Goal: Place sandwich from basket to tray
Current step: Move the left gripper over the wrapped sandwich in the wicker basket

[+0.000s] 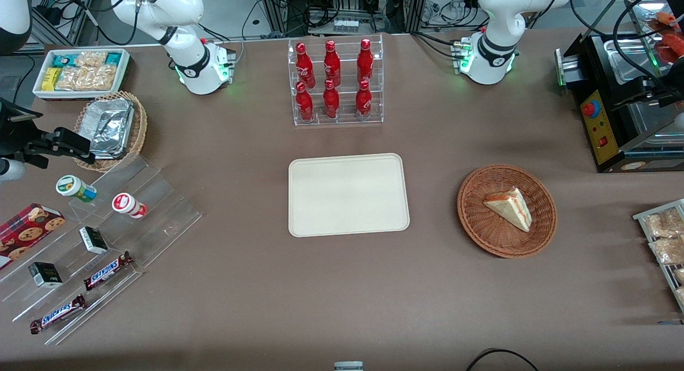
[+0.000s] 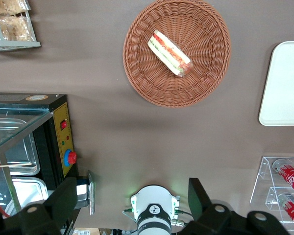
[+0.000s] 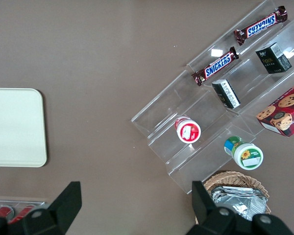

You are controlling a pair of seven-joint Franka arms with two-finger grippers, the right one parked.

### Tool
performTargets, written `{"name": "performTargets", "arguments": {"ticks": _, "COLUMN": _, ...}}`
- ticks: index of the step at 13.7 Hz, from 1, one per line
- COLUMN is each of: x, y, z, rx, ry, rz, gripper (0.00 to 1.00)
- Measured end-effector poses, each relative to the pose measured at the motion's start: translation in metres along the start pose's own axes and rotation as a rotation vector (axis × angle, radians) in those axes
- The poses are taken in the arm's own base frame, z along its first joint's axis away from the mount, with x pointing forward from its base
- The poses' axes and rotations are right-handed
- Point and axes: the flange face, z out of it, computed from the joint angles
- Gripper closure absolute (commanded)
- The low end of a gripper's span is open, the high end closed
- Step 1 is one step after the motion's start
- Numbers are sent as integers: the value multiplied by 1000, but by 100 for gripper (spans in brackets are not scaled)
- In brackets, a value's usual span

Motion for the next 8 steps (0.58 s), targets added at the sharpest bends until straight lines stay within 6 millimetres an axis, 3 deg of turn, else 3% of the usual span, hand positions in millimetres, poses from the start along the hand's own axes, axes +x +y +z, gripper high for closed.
{"name": "performTargets", "arguments": {"ticks": 5, "x": 9, "y": 2, "z": 10, "rx": 6, "ry": 6, "rz": 4, "gripper": 0}}
{"name": "performTargets", "arguments": {"ticks": 8, "x": 39, "y": 4, "z": 46, "rx": 14, "ry": 44, "rz": -65, "gripper": 0}}
